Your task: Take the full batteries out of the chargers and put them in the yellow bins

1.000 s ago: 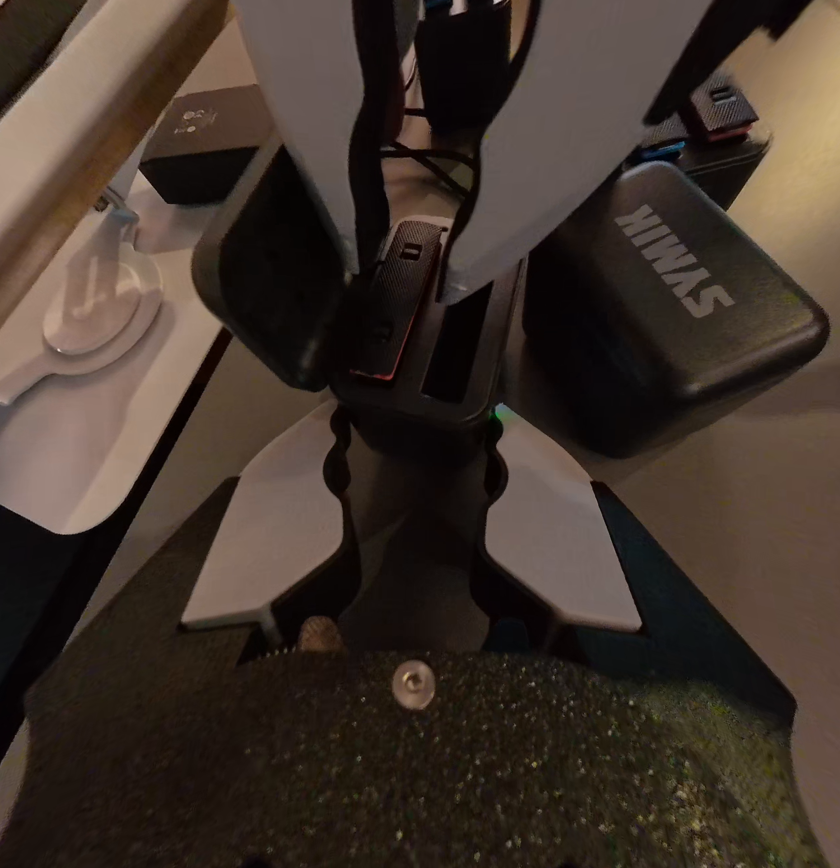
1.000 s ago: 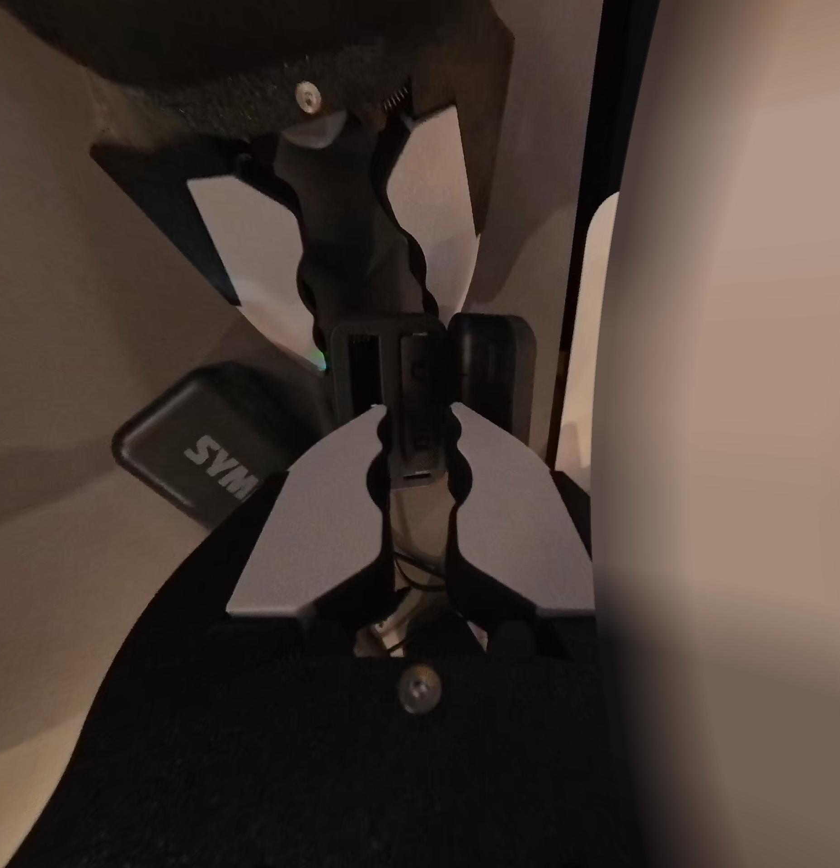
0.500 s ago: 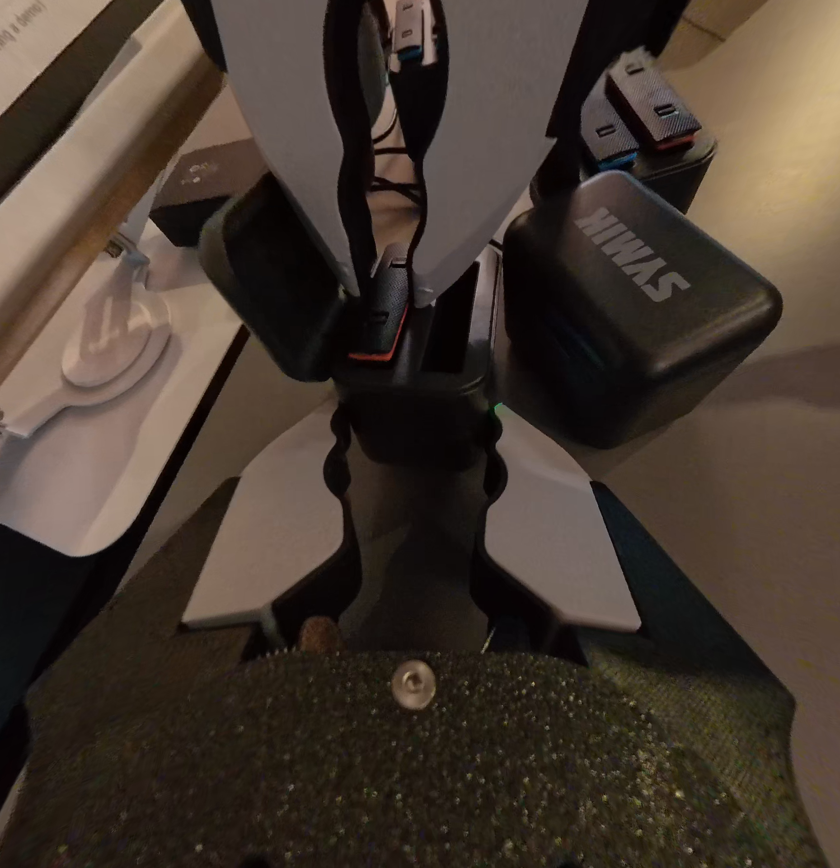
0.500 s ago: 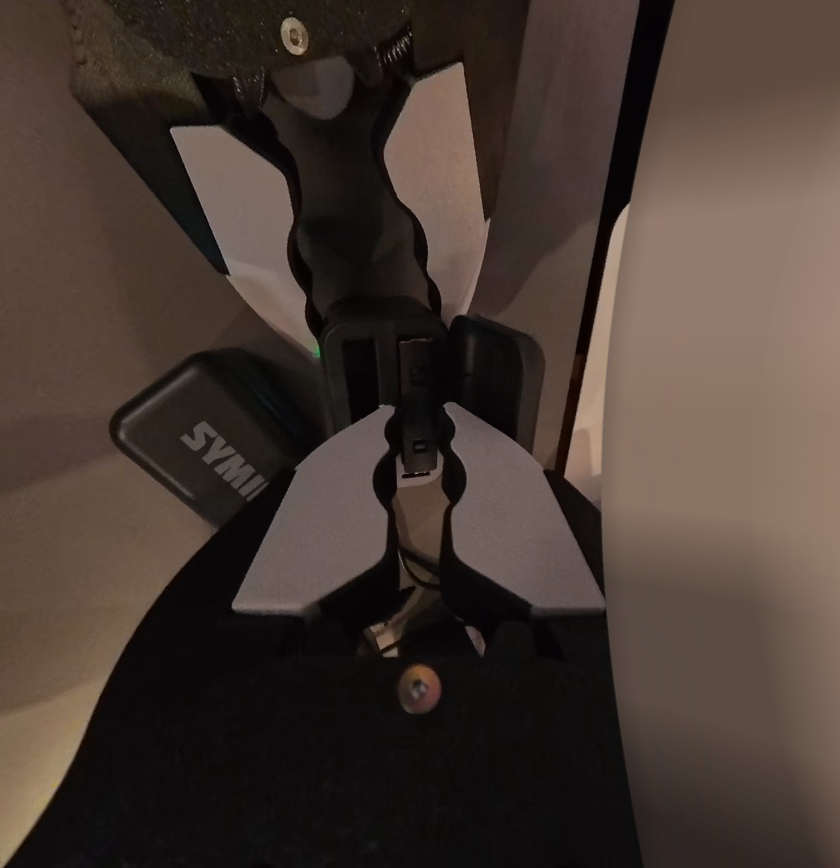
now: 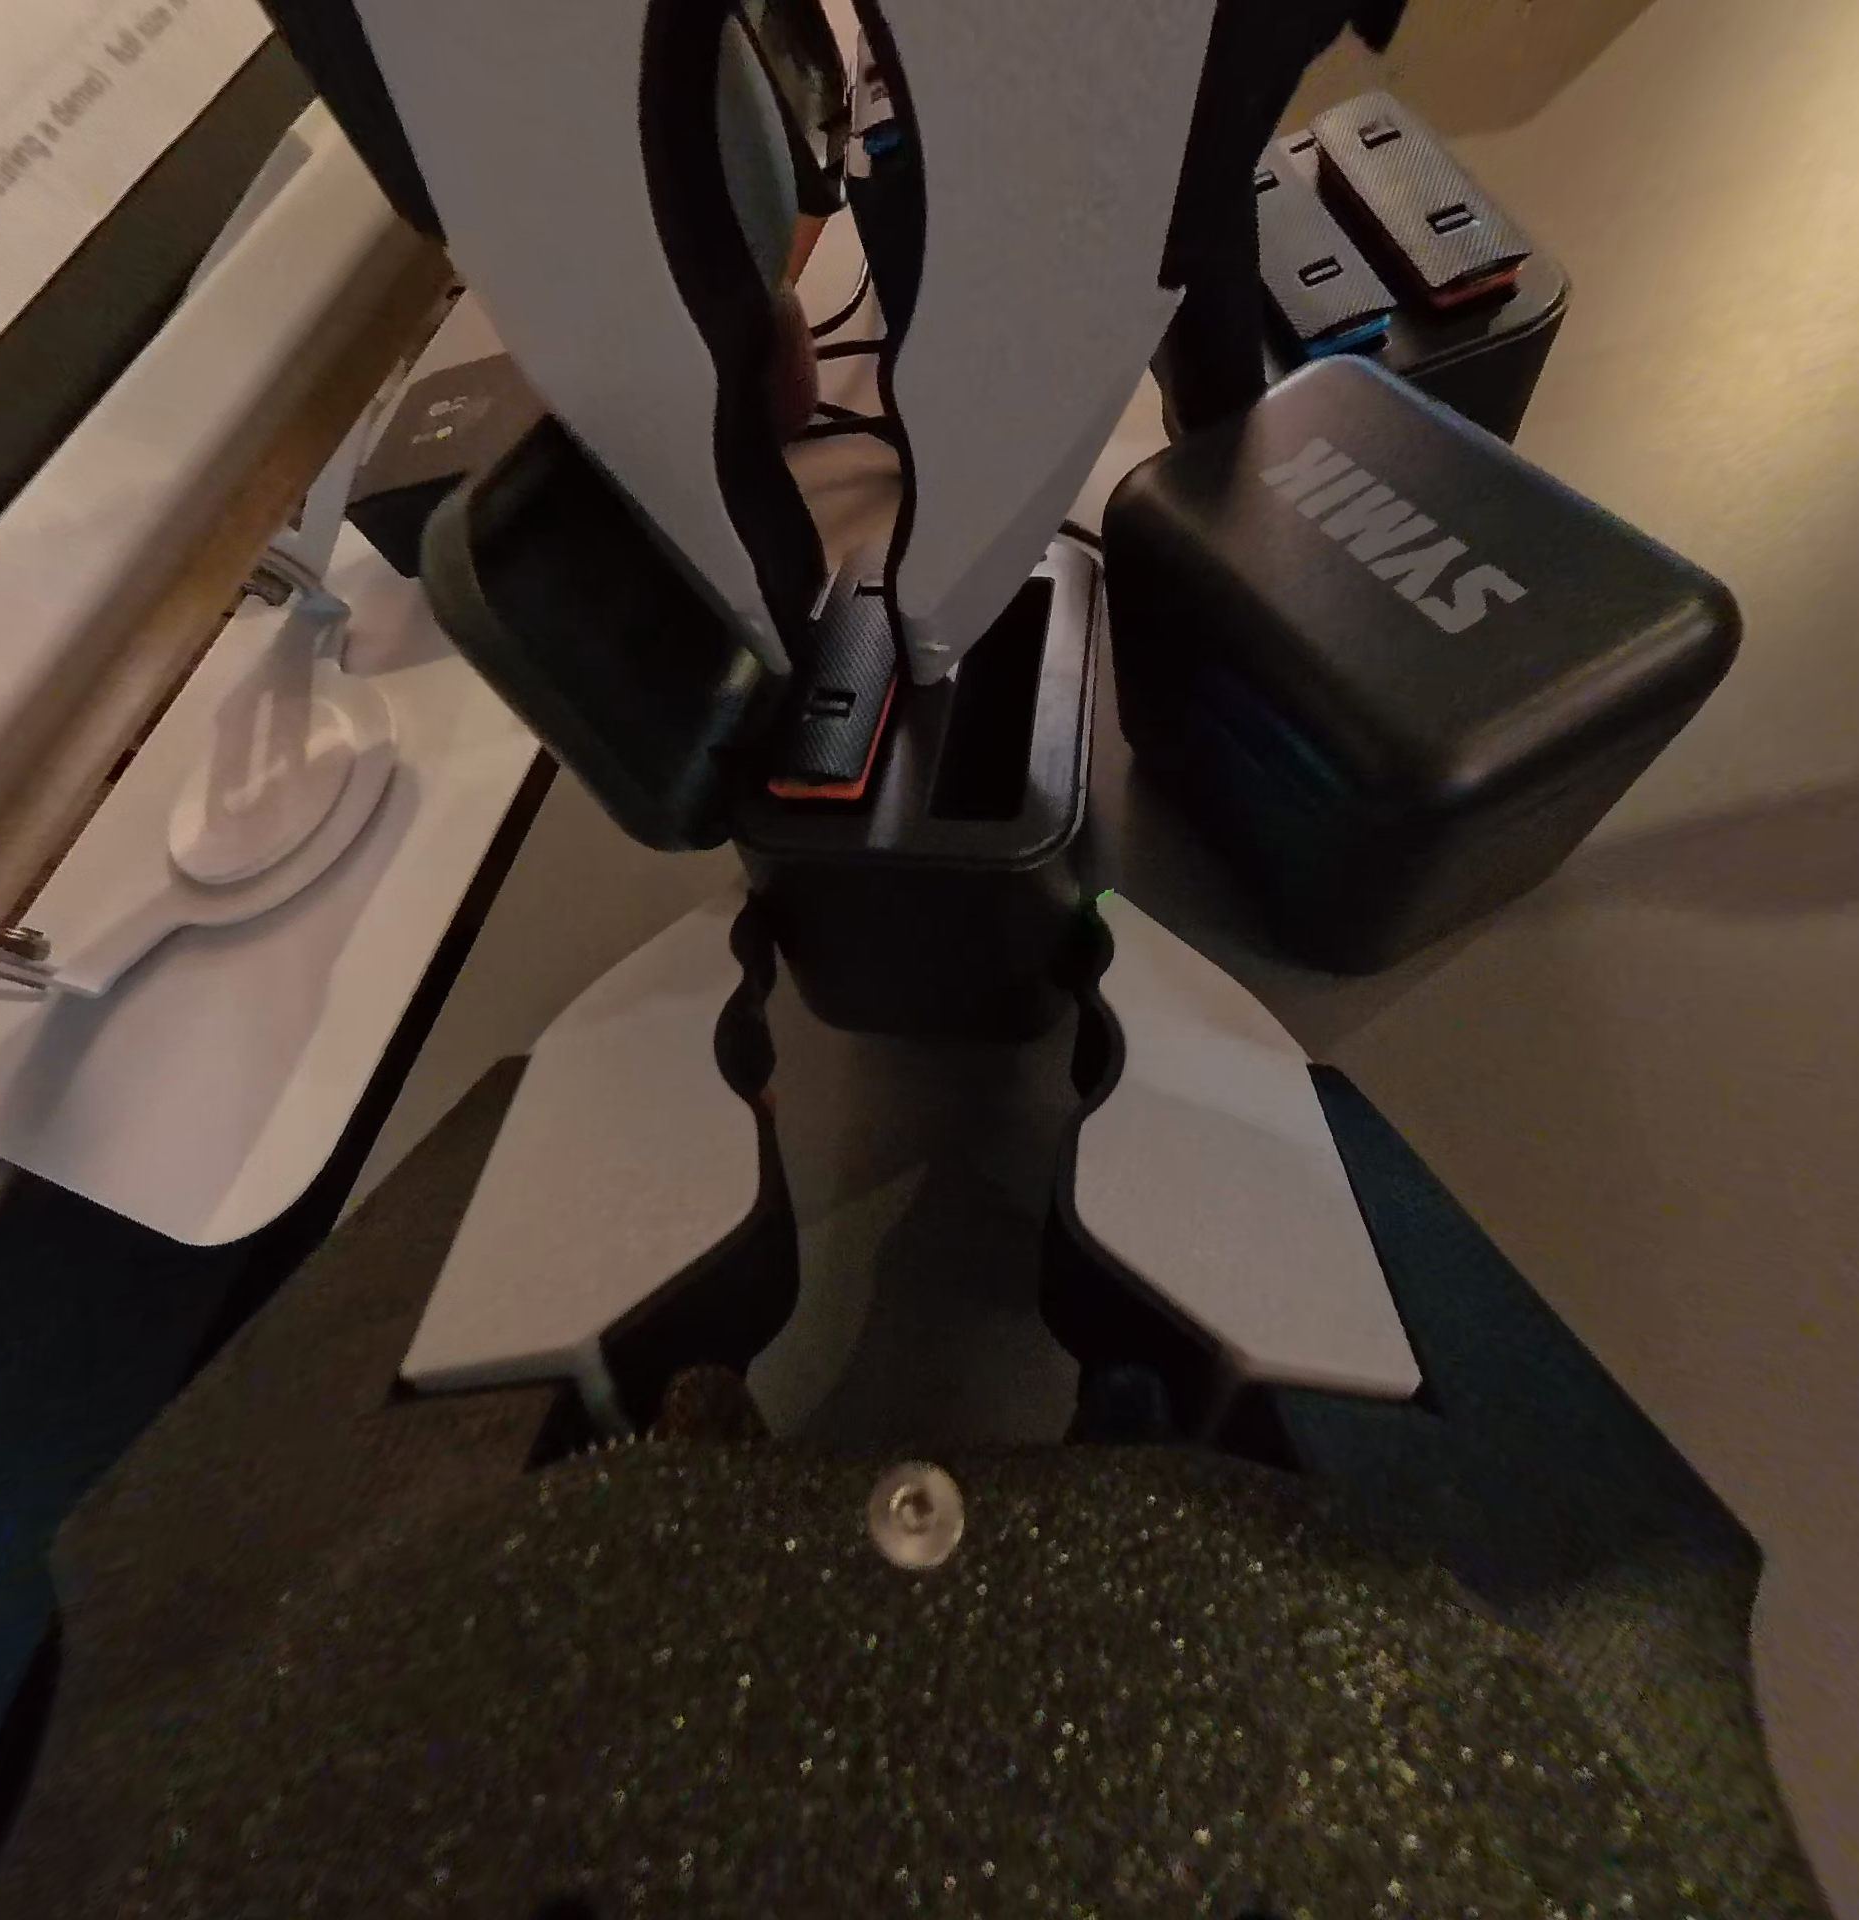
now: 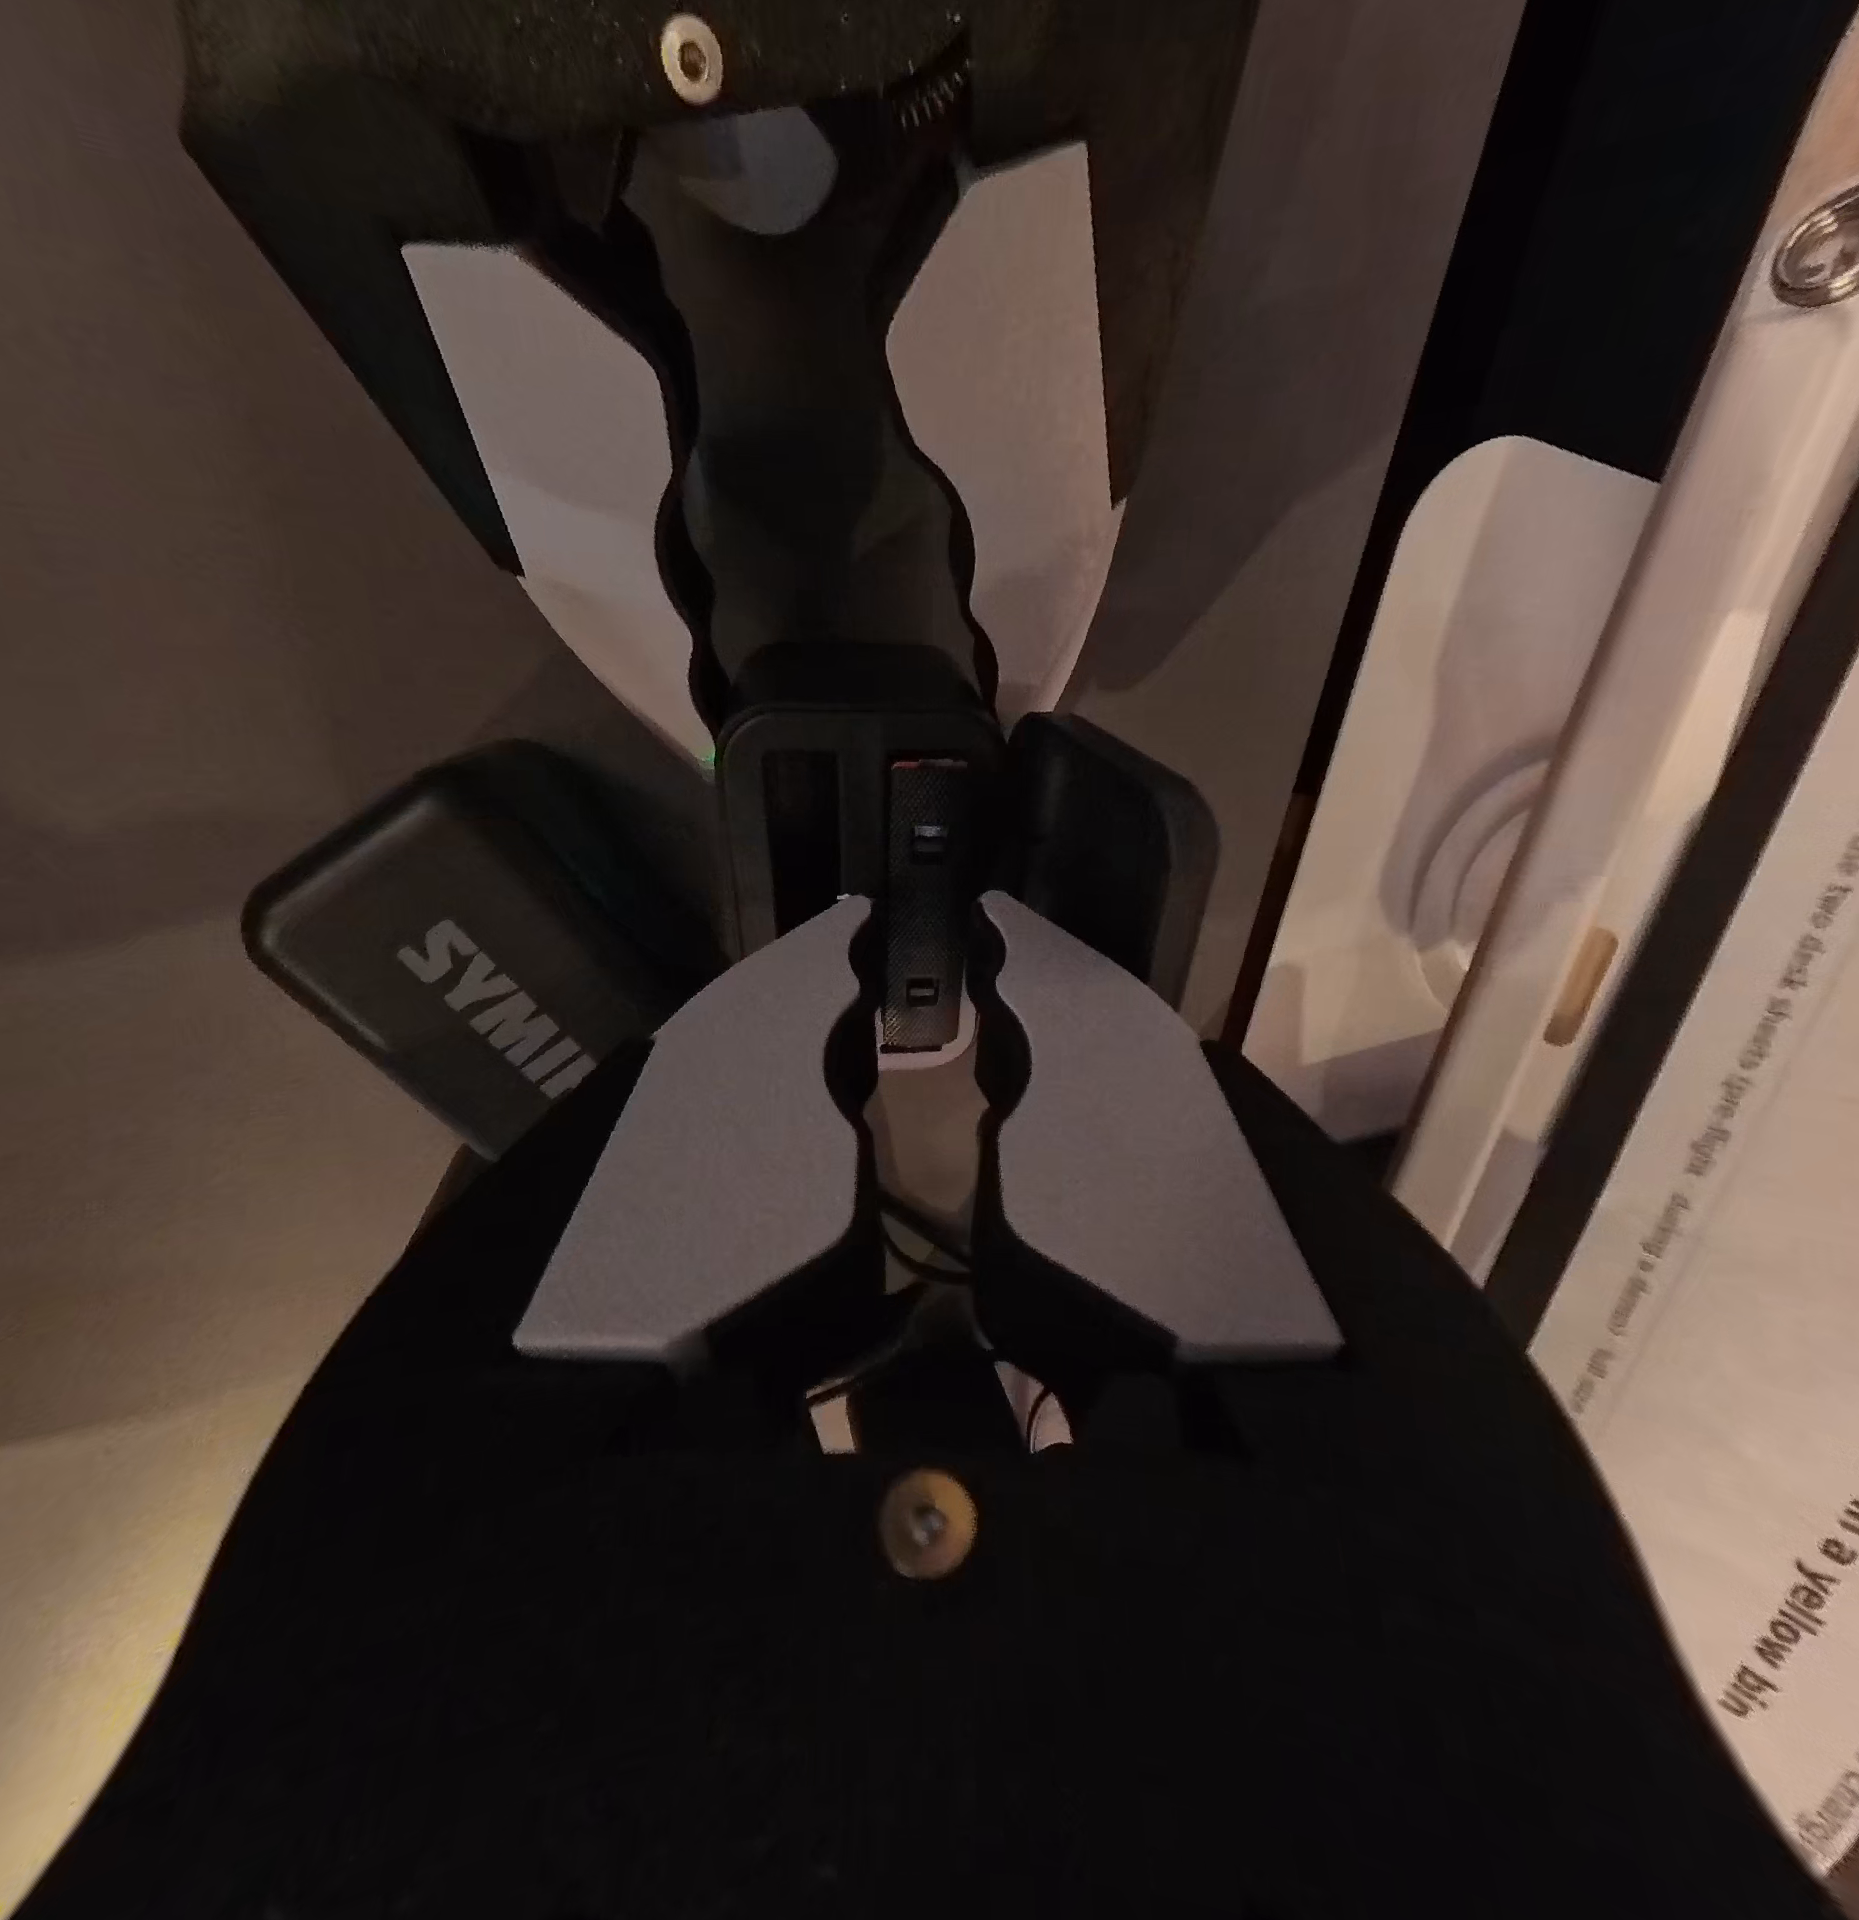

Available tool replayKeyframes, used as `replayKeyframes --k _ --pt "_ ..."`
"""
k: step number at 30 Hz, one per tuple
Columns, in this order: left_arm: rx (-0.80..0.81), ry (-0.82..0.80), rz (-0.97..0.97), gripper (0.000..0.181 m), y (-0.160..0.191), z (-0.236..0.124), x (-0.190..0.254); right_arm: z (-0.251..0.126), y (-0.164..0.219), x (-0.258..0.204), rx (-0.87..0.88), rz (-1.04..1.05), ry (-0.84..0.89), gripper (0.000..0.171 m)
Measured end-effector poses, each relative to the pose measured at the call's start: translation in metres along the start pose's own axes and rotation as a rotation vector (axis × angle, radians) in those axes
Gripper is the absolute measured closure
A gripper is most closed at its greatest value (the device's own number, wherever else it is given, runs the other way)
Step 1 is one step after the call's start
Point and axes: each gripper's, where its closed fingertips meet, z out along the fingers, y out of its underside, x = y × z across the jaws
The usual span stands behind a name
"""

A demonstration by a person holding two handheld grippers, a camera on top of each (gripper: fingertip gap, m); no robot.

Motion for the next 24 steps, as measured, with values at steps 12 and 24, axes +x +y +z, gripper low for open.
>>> replayKeyframes --k 12,24 --pt "-0.054 0.005 -0.061 0.126 0.01 0.001 -0.004 -0.027 -0.005 0.008 0.045 0.025 -0.011 0.158" --pt "-0.097 -0.031 -0.115 0.122 0.02 -0.004 -0.012 -0.128 0.054 0.007 0.13 0.156 0.117 0.158"
